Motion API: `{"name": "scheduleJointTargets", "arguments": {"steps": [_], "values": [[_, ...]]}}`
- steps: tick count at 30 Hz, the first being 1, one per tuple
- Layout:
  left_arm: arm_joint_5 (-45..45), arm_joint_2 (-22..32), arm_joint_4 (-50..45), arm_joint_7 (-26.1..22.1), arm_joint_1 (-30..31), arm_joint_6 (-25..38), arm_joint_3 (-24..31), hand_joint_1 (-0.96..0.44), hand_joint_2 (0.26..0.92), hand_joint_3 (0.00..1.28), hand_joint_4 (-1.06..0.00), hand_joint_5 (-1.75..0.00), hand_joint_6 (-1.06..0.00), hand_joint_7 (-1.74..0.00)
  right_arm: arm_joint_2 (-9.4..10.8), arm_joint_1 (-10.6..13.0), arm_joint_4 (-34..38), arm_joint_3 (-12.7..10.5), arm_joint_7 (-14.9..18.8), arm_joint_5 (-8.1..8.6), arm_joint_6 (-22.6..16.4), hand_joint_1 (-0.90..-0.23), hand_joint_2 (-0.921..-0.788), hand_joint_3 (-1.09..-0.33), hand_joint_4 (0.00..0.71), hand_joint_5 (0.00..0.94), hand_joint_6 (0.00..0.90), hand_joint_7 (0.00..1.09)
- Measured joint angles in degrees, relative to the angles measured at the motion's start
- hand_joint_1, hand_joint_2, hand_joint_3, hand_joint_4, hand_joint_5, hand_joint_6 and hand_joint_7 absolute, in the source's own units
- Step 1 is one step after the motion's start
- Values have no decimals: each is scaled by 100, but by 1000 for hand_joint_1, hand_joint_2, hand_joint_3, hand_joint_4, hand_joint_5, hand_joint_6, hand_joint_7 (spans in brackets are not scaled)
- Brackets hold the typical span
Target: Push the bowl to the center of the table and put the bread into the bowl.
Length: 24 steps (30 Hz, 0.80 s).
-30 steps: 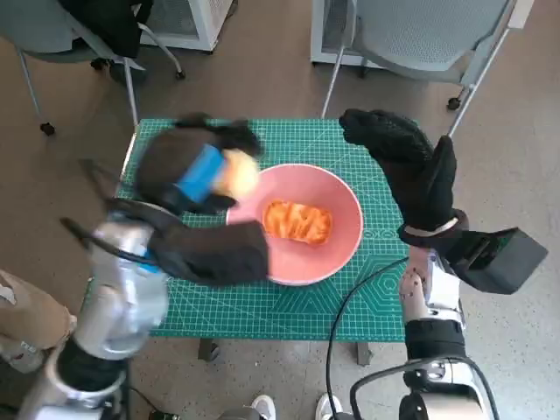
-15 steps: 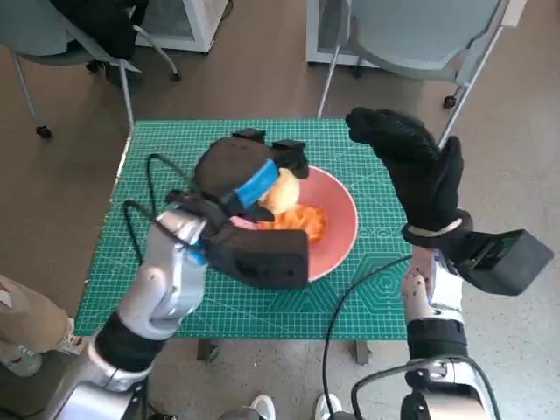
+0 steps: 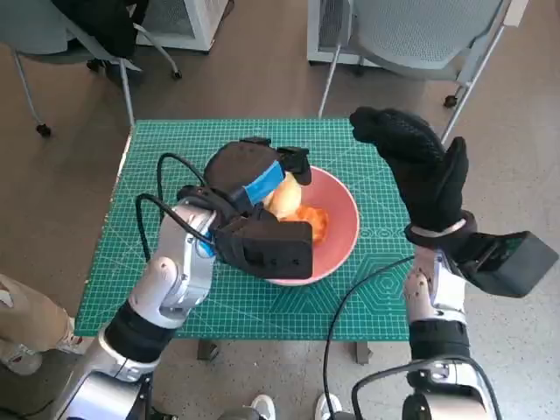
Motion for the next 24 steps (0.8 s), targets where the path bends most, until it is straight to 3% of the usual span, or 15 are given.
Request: {"name": "scheduleJointTargets", "arguments": {"steps": [1, 3, 7, 12, 24], "values": [[-100, -7, 23, -59, -5, -9, 31, -144, 884, 154, -493, -829, -481, -1141, 0, 0, -3, -2, -3, 0, 0, -677, -921, -873, 60, 2, -1, 253], [-273, -9, 56, -204, -16, -17, 65, -116, 827, 124, -306, -383, -358, -638, 0, 0, -5, -10, -10, 0, 0, -676, -921, -873, 60, 2, -1, 254], [-661, 5, 151, -538, -22, -122, 138, -218, 815, 59, -159, -82, -301, -227, 0, 0, -5, -21, -39, -3, -1, -675, -921, -874, 60, 2, -1, 254], [-935, 55, 267, -549, -16, -522, 240, -339, 820, 36, -107, -14, -292, -122, 2, -1, -4, -28, -69, -7, -3, -675, -921, -874, 61, 2, -1, 252], [-2449, -120, 1414, 340, 182, -2548, 1331, -508, 886, 37, -4, 1, -186, -38, 6, -4, -1, -41, -98, 1, -6, -674, -921, -870, 63, 3, -1, 250]]}}
